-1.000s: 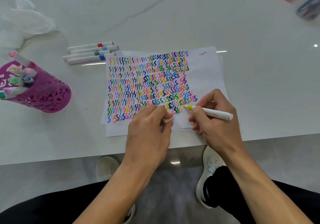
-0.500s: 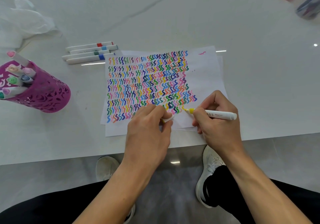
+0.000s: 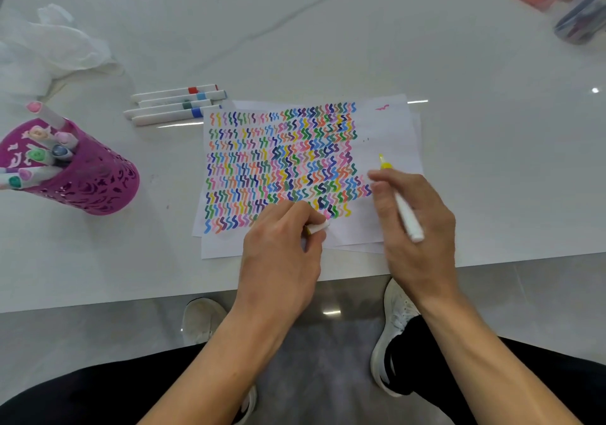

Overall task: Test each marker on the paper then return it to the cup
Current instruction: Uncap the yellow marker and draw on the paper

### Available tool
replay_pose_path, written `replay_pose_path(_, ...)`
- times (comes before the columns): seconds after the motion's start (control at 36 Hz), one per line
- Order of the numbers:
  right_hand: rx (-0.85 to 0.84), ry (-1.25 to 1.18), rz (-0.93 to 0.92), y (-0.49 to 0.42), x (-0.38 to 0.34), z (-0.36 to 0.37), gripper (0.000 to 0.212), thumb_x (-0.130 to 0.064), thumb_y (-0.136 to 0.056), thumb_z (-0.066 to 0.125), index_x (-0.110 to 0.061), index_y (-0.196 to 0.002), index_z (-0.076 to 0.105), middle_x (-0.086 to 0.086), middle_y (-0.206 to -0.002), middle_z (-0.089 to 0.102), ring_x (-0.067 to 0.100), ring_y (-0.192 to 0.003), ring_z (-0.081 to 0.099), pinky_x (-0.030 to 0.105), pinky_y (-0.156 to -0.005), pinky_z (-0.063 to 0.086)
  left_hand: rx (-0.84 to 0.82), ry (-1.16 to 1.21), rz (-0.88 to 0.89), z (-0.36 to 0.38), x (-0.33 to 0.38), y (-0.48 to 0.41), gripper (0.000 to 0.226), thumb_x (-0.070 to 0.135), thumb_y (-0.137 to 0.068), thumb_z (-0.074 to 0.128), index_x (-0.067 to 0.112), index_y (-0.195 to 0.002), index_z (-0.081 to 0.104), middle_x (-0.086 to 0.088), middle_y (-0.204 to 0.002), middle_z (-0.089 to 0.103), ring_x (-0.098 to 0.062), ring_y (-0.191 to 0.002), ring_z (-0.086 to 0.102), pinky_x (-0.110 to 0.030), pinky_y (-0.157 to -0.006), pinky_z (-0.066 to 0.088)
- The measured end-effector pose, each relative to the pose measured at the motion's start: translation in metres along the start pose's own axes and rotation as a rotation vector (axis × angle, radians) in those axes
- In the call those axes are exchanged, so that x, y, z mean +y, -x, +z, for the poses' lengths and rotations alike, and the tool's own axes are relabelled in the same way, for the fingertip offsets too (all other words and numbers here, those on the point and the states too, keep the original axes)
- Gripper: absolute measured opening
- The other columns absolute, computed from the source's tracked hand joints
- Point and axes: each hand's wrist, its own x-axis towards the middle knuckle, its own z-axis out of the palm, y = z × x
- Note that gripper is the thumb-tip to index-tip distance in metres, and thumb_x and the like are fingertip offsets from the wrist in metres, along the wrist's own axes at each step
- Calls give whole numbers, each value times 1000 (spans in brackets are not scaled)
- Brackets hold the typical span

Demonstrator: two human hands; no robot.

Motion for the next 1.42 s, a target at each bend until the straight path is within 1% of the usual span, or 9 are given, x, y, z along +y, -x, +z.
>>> replay_pose_path(0.11, -117, 342, -237, 5, 12, 4, 32, -31, -103, 63, -16, -131, 67, 2, -124, 69, 25, -120, 62, 37, -106, 43, -23, -21, -3, -3, -2, 0, 16, 15, -83, 81, 22, -89, 68, 13, -86, 63, -5, -83, 53, -17, -75, 44)
replay_pose_path(0.25, -136, 490, -285, 6, 19, 9, 46, -43, -101, 65, -13, -137, 64, 8, -135, 66, 30, -135, 56, 48, -119, 35, -26, -62, 15, -5, -6, 2, 17, 13, -82, 81, 23, -91, 69, 13, -85, 63, -2, -82, 46, -5, -78, 34)
replay_pose_path(0.47, -62, 580, -285, 8, 19, 11, 43, -44, -100, 65, -14, -131, 66, 6, -119, 71, 31, -117, 65, 54, -117, 35, 5, -83, 94, -6, -13, 1, 19, 8, -80, 82, 19, -92, 72, 9, -88, 69, -10, -88, 56, -19, -75, 44)
replay_pose_path(0.75, -106, 525, -269, 5, 20, 13, 42, -30, -99, 62, -9, -136, 63, 14, -128, 67, 36, -124, 61, 51, -117, 40, 5, -116, 115, -5, -13, 4, 15, 14, -83, 81, 19, -95, 73, 9, -89, 70, -10, -90, 57, -20, -78, 45)
replay_pose_path(0.94, -202, 491, -235, 2, 18, 13, 41, -27, -100, 61, -17, -140, 59, 9, -143, 63, 30, -137, 56, 47, -122, 36, -1, -111, 128, -1, -11, 8, 16, 15, -83, 80, 19, -96, 73, 11, -87, 68, -12, -88, 57, -23, -78, 45)
replay_pose_path(1.08, -213, 472, -213, 0, 14, 11, 42, -24, -99, 62, -18, -140, 59, 8, -142, 63, 29, -135, 56, 52, -110, 49, -2, -98, 122, -1, -11, 8, 15, 16, -83, 80, 19, -96, 72, 12, -89, 68, -12, -89, 57, -22, -79, 44)
replay_pose_path(1.19, -223, 444, -199, -1, 12, 9, 42, -24, -99, 65, -18, -140, 59, 6, -139, 64, 26, -136, 54, 54, -111, 47, 3, -81, 103, -2, -11, 8, 15, 17, -85, 79, 20, -97, 72, 12, -90, 68, -10, -89, 57, -20, -80, 43)
replay_pose_path(1.28, -197, 416, -181, -2, 8, 8, 45, -33, -99, 63, -17, -141, 59, 4, -138, 65, 23, -136, 54, 46, -115, 44, 45, -49, 77, -4, -8, 8, 14, 17, -85, 78, 21, -98, 73, 12, -91, 69, -8, -90, 57, -18, -81, 41)
replay_pose_path(1.42, -98, 277, -199, -3, -15, 8, 40, -30, -102, 64, -16, -139, 64, 0, -120, 71, 21, -113, 63, 33, -99, 49, 156, 149, -44, -15, 4, 6, 14, 21, -87, 77, 28, -100, 75, 20, -97, 69, -1, -96, 60, -11, -87, 41)
